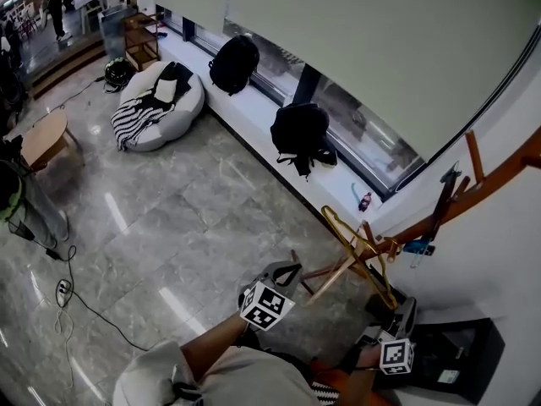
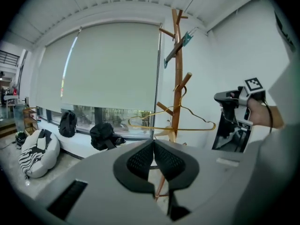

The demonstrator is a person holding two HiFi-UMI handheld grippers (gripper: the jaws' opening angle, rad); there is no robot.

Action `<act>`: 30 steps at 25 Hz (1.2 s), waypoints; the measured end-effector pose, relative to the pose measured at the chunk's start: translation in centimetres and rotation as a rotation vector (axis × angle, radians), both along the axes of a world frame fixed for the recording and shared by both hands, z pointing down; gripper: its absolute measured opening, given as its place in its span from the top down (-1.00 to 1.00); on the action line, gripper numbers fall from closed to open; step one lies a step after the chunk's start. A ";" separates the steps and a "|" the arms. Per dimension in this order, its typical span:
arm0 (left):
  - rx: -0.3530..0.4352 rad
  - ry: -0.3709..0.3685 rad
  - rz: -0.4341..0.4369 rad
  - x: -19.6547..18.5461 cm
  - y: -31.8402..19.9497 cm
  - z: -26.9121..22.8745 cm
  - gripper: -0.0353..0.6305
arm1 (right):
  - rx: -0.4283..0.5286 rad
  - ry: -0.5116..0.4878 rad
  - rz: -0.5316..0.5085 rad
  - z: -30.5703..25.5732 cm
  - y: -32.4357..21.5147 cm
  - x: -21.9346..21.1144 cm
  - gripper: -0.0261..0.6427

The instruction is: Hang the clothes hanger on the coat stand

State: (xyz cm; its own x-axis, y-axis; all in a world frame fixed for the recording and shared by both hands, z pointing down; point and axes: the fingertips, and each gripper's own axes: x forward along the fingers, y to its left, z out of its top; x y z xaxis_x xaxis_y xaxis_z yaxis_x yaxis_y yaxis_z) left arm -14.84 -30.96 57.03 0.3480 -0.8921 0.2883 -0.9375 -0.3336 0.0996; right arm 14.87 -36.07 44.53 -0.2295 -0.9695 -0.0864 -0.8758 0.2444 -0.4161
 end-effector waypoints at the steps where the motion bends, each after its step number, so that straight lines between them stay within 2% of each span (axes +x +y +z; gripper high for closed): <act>1: 0.010 0.000 -0.013 -0.6 0.3 -0.5 0.86 | 0.001 -0.003 -0.020 -0.2 0.5 -0.4 0.89; 3: 0.027 0.002 -0.028 -1.1 1.2 -1.3 0.86 | 0.008 0.014 -0.054 -0.6 1.3 -1.2 0.90; 6: 0.043 0.007 -0.019 0.4 3.2 -1.7 0.86 | 0.010 0.154 -0.083 -0.5 3.5 -2.6 0.91; 10: 0.043 0.025 0.035 4.6 6.5 -2.5 0.86 | 0.007 0.380 -0.118 0.4 8.4 -4.0 0.91; 15: 0.033 0.055 0.109 10.4 10.3 -2.9 0.86 | 0.003 0.504 -0.168 1.7 14.2 -3.3 0.91; 19: 0.036 0.048 0.198 14.8 16.8 -2.6 0.86 | 0.054 0.535 -0.134 1.1 21.6 -2.1 0.91; 22: 0.043 0.045 0.228 17.3 20.8 -2.5 0.86 | 0.077 0.533 -0.143 0.9 26.1 -1.3 0.91; 25: 0.055 0.033 0.218 18.8 24.1 -3.0 0.86 | 0.071 0.534 -0.153 1.2 29.1 -0.2 0.91; 30: 0.134 0.043 0.146 18.0 28.5 -6.7 0.86 | 0.129 0.544 -0.144 -0.2 32.7 -0.6 0.91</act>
State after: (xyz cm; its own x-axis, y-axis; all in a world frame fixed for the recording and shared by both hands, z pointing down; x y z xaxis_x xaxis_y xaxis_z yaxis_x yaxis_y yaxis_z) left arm 3.17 -2.42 50.29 0.4860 -0.8606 0.1523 -0.8740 -0.4787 0.0838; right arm 14.31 -3.36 44.38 -0.4025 -0.9148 -0.0346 -0.9097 0.3955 0.1265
